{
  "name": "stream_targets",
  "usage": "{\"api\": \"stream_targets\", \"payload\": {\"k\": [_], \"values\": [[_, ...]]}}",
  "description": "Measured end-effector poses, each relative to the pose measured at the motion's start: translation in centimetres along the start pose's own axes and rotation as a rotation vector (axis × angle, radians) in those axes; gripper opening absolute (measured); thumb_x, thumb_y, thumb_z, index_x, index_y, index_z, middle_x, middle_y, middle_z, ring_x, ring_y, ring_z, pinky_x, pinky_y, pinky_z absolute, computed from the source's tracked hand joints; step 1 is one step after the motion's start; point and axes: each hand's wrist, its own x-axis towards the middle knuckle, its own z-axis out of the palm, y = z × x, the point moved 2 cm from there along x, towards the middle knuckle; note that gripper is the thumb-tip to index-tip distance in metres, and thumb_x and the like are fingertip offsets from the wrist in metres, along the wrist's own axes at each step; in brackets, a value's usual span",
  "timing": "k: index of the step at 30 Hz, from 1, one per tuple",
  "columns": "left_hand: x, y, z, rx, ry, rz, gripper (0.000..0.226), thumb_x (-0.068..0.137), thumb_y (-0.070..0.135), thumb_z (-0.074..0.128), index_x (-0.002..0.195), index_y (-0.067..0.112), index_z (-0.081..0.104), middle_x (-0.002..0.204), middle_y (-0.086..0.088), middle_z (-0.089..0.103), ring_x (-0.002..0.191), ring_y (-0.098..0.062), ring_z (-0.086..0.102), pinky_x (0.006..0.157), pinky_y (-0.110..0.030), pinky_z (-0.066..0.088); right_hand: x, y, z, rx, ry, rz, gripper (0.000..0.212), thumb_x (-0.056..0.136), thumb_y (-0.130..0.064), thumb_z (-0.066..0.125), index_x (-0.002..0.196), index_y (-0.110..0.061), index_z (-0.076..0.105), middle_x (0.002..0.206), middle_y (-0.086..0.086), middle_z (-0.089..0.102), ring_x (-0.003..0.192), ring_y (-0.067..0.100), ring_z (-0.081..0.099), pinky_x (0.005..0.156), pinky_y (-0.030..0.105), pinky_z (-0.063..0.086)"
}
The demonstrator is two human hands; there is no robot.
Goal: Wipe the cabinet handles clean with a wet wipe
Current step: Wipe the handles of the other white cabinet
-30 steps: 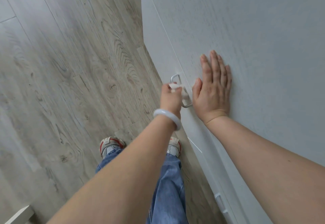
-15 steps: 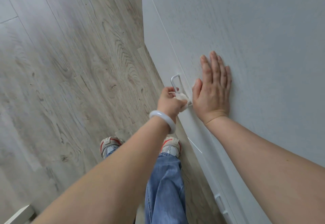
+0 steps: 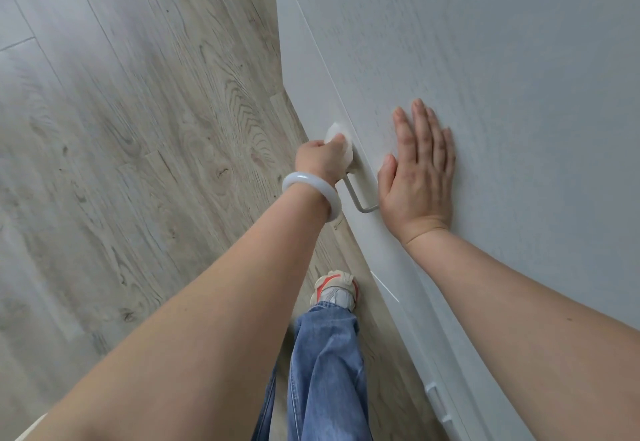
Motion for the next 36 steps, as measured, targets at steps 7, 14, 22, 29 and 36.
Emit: {"api": "stream_targets", "payload": {"k": [7,14,22,29,36], "values": [[-1.3,-2.9,0.6,-0.286,0.084,0.074,0.017,0.089,0.018,0.069,0.077,0.015,0.057,0.074,-0.001,0.055,0.066,-0.016,0.050,0.071,-0.031,0.047,0.0,-0.1,0.0,-0.007,-0.004,0.000,0.058,0.090,-0.023,0.041,0.147,-0.012,0.037,0.156,0.011,0.029,0.145,0.025,0.025,0.119,0.045,0.016],[-1.9,-4.7,0.3,-0.278,0.027,0.016,0.013,0.085,0.015,0.074,0.082,0.015,0.061,0.078,-0.003,0.063,0.068,-0.016,0.058,0.077,-0.037,0.053,0.0,-0.1,-0.1,-0.002,-0.009,-0.002,0.059,0.090,-0.023,0.041,0.147,-0.012,0.037,0.156,0.012,0.029,0.145,0.025,0.025,0.119,0.046,0.017],[-2.9,-5.2,0.7,-0.177,0.106,0.068,0.013,0.083,0.014,0.075,0.090,0.016,0.065,0.086,-0.002,0.068,0.074,-0.014,0.062,0.077,-0.032,0.054,0.0,0.0,-0.1,-0.011,-0.005,-0.002,0.059,0.089,-0.023,0.041,0.147,-0.012,0.037,0.156,0.011,0.029,0.145,0.025,0.025,0.119,0.046,0.017],[-2.6,-5.7,1.0,-0.136,0.087,0.094,0.029,0.083,0.013,0.074,0.106,0.018,0.056,0.087,-0.002,0.063,0.072,-0.015,0.062,0.066,-0.030,0.048,0.1,-0.1,-0.1,-0.020,-0.002,-0.003,0.060,0.088,-0.024,0.041,0.147,-0.013,0.037,0.156,0.011,0.029,0.145,0.025,0.026,0.119,0.045,0.017],[-4.3,-8.2,2.1,-0.149,0.084,0.044,0.038,0.080,0.004,0.075,0.109,0.017,0.053,0.096,0.001,0.061,0.075,-0.010,0.060,0.069,-0.023,0.050,0.0,-0.1,-0.1,-0.019,-0.009,0.009,0.061,0.088,-0.023,0.042,0.148,-0.014,0.037,0.156,0.010,0.029,0.145,0.024,0.026,0.119,0.045,0.017]]}}
